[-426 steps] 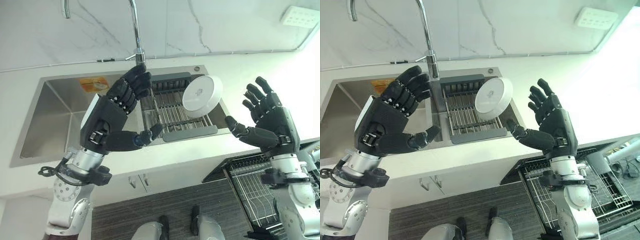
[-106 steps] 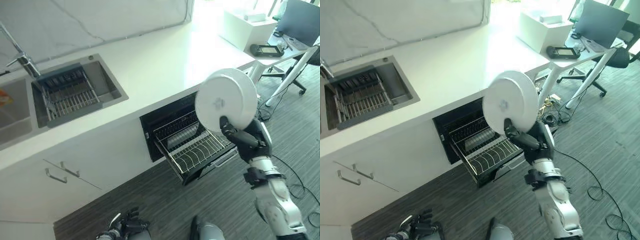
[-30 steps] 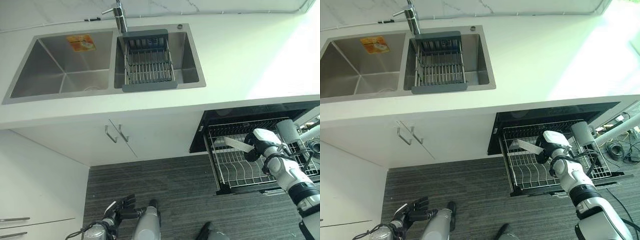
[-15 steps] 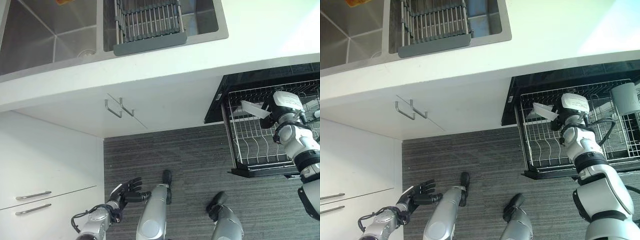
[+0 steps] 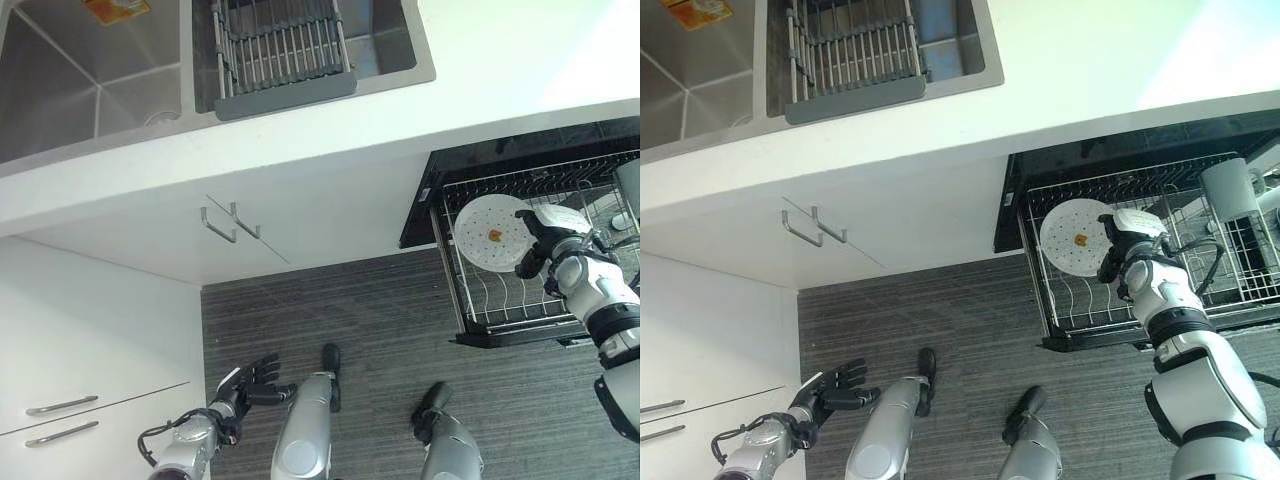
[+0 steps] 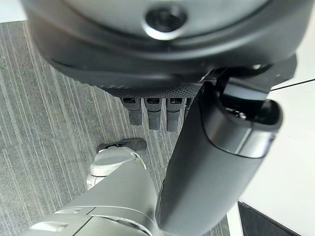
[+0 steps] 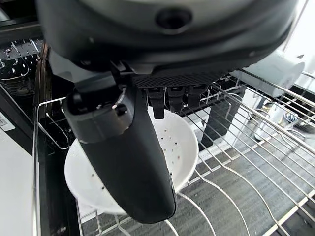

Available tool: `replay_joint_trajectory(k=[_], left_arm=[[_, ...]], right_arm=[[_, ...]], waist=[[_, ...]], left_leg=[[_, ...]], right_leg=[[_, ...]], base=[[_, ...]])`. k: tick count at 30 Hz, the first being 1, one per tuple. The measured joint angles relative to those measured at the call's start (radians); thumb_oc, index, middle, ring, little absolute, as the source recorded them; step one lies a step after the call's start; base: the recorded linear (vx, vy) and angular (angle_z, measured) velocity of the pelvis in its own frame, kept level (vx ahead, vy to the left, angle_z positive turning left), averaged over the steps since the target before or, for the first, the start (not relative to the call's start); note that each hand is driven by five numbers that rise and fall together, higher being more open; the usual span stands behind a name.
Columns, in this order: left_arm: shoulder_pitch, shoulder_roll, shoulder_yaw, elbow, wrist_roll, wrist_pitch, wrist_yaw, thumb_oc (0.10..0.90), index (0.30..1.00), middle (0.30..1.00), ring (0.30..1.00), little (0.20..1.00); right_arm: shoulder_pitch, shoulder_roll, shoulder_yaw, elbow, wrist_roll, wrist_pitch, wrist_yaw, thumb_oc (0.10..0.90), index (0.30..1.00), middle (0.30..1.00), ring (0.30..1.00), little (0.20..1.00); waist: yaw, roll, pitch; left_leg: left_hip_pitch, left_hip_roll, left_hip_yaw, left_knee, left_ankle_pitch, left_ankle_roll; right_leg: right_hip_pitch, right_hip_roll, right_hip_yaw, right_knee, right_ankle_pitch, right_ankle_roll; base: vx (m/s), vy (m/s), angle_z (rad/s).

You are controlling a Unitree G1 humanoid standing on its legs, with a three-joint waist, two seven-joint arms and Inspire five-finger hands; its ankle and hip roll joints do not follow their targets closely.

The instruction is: Place the dishes in the dishwasher.

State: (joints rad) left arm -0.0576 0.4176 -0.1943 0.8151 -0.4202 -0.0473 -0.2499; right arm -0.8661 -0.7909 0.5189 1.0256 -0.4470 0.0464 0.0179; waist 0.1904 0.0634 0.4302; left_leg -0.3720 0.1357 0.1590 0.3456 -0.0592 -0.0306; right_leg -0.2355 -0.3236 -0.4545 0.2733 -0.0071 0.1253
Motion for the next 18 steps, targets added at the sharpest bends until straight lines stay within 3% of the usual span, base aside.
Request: replay_joint_trajectory(k=[3,8,13,18], left_arm=[[0.002,0.014,0.001,0.001,0.0,0.004,0.0,0.8,0.9,0.9,0.9,0.9],[0.002,0.016,0.003,0.001,0.0,0.006,0.003,0.8,0.9,0.9,0.9,0.9],[0.018,0.029,0.044,0.0,0.001,0.026,0.008,0.8,0.9,0.9,0.9,0.9],[0.066,0.031,0.089,0.0,0.003,0.039,0.027,0.8,0.9,0.9,0.9,0.9]], right_arm=[[0.0,-0.001,0.0,0.003,0.021,-0.011,0.03,0.8,0.9,0.9,0.9,0.9],[0.0,-0.004,0.0,-0.014,0.038,-0.018,0.033,0.8,0.9,0.9,0.9,0.9],[0.013,-0.038,-0.013,-0.227,0.167,0.058,0.048,0.8,0.9,0.9,0.9,0.9],[0.219,-0.04,-0.225,-0.472,0.296,0.134,0.069,0.8,0.9,0.9,0.9,0.9]], waist=[[0.001,-0.019,-0.001],[-0.003,-0.02,-0.001],[-0.038,-0.044,-0.01],[-0.066,-0.097,-0.036]], left_leg=[[0.0,0.013,0.003,0.001,0.003,-0.004],[0.0,0.017,0.005,0.003,0.004,-0.005],[0.009,0.033,0.014,0.016,-0.001,-0.006],[0.056,0.05,0.04,0.044,-0.032,-0.01]], right_leg=[[0.001,0.012,0.004,-0.012,0.007,-0.005],[0.001,0.016,0.006,-0.015,0.012,-0.008],[0.016,0.033,0.013,-0.037,0.025,-0.013],[0.058,0.046,0.043,-0.055,0.032,-0.012]], base=[[-0.03,-0.032,-0.09],[-0.01,-0.001,-0.01],[0.02,0.0,-0.06],[0.04,0.029,-0.19]])
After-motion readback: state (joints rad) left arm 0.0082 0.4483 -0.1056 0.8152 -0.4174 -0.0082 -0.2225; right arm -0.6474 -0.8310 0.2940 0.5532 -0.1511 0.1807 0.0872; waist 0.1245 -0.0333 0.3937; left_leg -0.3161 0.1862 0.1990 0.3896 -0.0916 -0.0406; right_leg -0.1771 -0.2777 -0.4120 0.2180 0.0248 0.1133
